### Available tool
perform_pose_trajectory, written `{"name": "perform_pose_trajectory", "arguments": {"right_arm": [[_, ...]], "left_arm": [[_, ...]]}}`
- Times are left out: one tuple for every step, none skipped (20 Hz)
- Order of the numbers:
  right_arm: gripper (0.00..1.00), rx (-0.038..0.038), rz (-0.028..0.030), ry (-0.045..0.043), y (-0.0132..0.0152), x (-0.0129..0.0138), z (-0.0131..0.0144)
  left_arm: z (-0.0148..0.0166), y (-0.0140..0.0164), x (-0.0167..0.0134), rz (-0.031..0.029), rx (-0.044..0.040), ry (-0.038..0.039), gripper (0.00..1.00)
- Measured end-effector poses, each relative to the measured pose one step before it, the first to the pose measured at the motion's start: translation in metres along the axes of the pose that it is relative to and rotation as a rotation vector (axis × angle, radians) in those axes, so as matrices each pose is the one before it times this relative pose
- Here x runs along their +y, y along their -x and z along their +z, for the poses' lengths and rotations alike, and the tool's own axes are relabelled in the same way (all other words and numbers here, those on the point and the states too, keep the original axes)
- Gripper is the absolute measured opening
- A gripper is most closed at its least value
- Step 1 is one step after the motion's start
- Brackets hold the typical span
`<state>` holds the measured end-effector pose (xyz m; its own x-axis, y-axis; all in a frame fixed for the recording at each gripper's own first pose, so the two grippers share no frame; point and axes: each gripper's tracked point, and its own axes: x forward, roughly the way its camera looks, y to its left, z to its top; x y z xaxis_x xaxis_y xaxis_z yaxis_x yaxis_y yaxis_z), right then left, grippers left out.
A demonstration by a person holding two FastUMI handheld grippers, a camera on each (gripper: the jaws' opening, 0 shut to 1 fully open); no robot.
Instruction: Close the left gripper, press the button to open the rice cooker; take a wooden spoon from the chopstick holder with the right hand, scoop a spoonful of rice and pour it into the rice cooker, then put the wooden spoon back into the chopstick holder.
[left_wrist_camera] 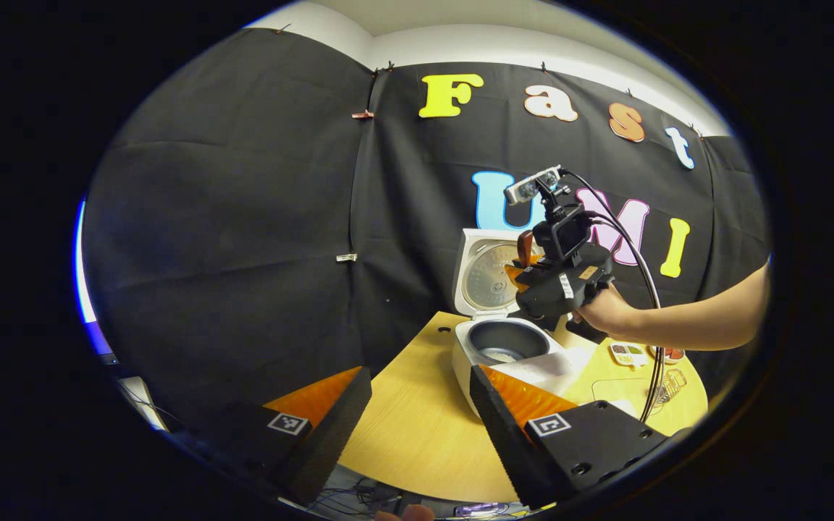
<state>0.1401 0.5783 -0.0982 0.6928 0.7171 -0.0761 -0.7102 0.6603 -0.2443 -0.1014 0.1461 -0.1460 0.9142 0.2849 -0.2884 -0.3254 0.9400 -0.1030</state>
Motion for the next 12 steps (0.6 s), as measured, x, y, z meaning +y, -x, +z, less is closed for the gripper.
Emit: {"name": "perform_pose_trajectory", "arguments": {"right_arm": [[0.13, 0.01344, -0.01469, -0.05395, -0.00195, -0.00511, -0.00062], [0.13, 0.01871, -0.01508, -0.05922, -0.00115, -0.00639, -0.00278], [0.13, 0.02057, -0.01457, -0.06104, -0.00062, -0.00541, -0.00345], [0.14, 0.01970, -0.01081, -0.06110, 0.00038, -0.00571, -0.00299], [0.14, 0.01520, -0.00256, -0.05774, 0.00125, -0.00430, -0.00248], [0.14, 0.00964, 0.00081, -0.05254, 0.00249, -0.00422, -0.00140], [0.14, 0.00568, -0.00248, -0.04628, 0.00365, -0.00548, 0.00046], [0.13, 0.00231, -0.00712, -0.04109, 0.00460, -0.00748, 0.00224], [0.13, -0.00027, -0.01164, -0.03388, 0.00537, -0.00853, 0.00244], [0.14, -0.00422, -0.00672, -0.02909, 0.00497, -0.00797, 0.00513], [0.14, -0.00895, -0.00619, -0.02959, 0.00702, -0.00782, 0.00509], [0.14, -0.01142, -0.00624, -0.03019, 0.00761, -0.00838, 0.00650]], "left_arm": [[-0.00038, 0.00134, 0.00052, 0.00164, 0.00151, -0.00245, 0.95], [-0.00040, 0.00253, -0.00079, 0.00030, -0.00036, -0.00491, 0.95], [0.00138, 0.00137, -0.00056, -0.00070, -0.00255, -0.00617, 0.94], [0.00025, 0.00166, -0.00104, -0.00172, -0.00114, -0.00572, 0.95], [0.00117, 0.00111, -0.00037, -0.00150, -0.00140, -0.00436, 0.95], [0.00016, 0.00079, -0.00103, -0.00270, -0.00024, -0.00217, 0.95], [0.00141, 0.00076, -0.00153, -0.00313, -0.00140, -0.00018, 0.95], [0.00076, 0.00136, -0.00051, -0.00163, -0.00320, 0.00127, 0.94], [0.00096, 0.00105, -0.00168, -0.00428, -0.00235, 0.00309, 0.95], [0.00028, -0.00011, -0.00345, -0.00530, -0.00108, 0.00196, 0.95], [0.00171, -0.00075, -0.00349, -0.00730, -0.00087, 0.00004, 0.95], [0.00074, -0.00055, -0.00367, -0.00876, -0.00196, -0.00262, 0.96]]}}
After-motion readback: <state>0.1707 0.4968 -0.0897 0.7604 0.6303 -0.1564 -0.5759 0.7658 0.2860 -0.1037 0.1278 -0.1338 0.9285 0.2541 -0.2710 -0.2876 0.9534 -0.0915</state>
